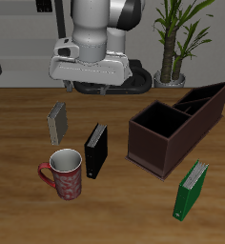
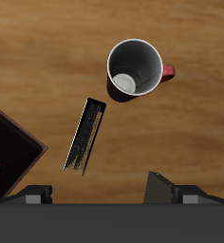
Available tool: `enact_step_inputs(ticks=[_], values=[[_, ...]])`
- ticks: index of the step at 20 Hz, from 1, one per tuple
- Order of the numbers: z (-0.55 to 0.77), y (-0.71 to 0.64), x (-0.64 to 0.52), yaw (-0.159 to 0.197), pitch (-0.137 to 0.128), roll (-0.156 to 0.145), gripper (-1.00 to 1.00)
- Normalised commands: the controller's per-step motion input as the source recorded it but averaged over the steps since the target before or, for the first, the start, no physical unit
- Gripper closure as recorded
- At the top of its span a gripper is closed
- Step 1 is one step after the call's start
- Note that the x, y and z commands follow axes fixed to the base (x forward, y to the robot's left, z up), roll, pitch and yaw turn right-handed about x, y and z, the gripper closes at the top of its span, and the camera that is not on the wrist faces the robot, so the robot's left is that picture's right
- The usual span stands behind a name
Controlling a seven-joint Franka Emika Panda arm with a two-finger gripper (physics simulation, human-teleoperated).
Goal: Place the black book into the left desk caddy's left compartment
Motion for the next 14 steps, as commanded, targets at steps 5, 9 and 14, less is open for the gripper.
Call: enact_step_inputs(ticks=[5,9,14], values=[[-0.29,0.10,0.13,-0.027,0.004,0.014,-1.00],[-0.16,0.08,0.09,-0.015,-0.003,0.013,-1.00],[-0.17,0.06,0.12,-0.014,0.004,-0.003,-1.00]])
